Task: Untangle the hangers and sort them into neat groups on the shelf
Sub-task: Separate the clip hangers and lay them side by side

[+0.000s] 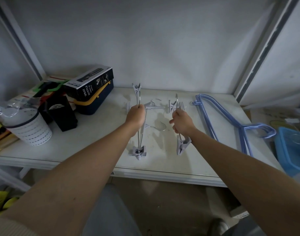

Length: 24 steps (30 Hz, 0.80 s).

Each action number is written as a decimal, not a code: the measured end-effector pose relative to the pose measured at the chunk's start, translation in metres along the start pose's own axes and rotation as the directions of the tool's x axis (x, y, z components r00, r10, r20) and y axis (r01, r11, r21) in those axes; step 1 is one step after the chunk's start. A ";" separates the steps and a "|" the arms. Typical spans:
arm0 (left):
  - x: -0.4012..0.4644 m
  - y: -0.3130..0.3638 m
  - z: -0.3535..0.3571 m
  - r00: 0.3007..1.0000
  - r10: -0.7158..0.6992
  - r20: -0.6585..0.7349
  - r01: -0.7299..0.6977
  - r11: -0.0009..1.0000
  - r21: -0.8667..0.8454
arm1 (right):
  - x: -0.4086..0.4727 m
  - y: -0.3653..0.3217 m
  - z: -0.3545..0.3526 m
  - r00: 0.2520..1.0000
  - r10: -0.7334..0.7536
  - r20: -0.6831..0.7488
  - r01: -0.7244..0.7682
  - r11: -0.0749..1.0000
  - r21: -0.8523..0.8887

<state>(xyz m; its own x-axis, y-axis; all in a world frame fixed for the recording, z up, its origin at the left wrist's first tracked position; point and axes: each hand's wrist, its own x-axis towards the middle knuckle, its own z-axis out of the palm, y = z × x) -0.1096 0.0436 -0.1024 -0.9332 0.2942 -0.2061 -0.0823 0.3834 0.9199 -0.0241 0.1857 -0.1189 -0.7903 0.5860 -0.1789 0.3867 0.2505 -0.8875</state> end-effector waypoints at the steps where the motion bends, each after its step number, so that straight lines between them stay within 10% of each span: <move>1: -0.001 0.001 0.001 1.000 0.000 0.006 0.000 1.000 0.001 | -0.001 -0.005 -0.001 1.000 0.008 0.003 -0.008 0.999 0.051; 24: -0.013 0.027 0.001 0.960 0.084 0.266 -0.008 0.961 -0.275 | -0.018 -0.050 0.043 0.983 -0.179 -0.042 0.183 0.977 0.106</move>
<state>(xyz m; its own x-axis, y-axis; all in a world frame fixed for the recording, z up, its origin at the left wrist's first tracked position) -0.0987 0.0511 -0.0755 -0.8100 0.5476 -0.2096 -0.1679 0.1258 0.9777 -0.0496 0.1290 -0.0895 -0.8261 0.5635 0.0011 0.1834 0.2706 -0.9451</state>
